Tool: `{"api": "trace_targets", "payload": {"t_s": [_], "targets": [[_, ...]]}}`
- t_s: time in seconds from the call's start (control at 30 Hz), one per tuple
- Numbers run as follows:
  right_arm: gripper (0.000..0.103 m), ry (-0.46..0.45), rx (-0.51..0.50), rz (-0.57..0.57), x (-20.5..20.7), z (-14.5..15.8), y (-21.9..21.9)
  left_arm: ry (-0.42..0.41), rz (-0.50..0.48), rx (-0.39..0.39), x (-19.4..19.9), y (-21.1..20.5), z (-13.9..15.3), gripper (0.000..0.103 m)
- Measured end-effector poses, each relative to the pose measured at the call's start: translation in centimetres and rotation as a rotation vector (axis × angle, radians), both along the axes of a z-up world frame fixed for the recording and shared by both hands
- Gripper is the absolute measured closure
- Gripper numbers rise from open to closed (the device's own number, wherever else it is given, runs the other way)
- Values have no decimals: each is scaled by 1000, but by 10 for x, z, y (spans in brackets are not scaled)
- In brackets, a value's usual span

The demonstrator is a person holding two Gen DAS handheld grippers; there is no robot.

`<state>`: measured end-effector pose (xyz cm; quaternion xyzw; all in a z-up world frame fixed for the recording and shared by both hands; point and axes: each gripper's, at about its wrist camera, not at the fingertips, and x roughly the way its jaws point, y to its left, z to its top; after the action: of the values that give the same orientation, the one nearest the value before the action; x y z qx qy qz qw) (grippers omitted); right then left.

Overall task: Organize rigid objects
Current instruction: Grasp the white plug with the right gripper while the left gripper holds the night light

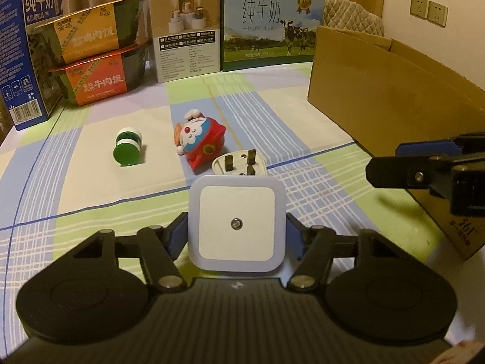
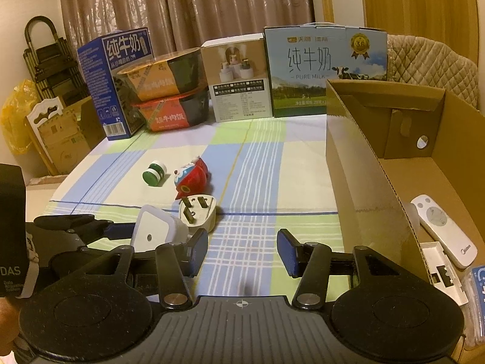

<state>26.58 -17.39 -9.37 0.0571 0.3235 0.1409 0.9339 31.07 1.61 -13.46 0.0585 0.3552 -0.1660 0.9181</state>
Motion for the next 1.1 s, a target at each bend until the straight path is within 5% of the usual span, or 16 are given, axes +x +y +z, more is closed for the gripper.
{"api": "trace_targets", "payload": {"t_s": [0.43,0.57,1.1], "targets": [[52,-6,-10,65,12,-4,21,-18,202,-24,4,64,21,42],[29,1,-32,91,20,-11,35,-20,242,-33,8,76,21,42],[29,-10,-96,75,71,-45,87,-11,320,-70,16,102,17,42]]}}
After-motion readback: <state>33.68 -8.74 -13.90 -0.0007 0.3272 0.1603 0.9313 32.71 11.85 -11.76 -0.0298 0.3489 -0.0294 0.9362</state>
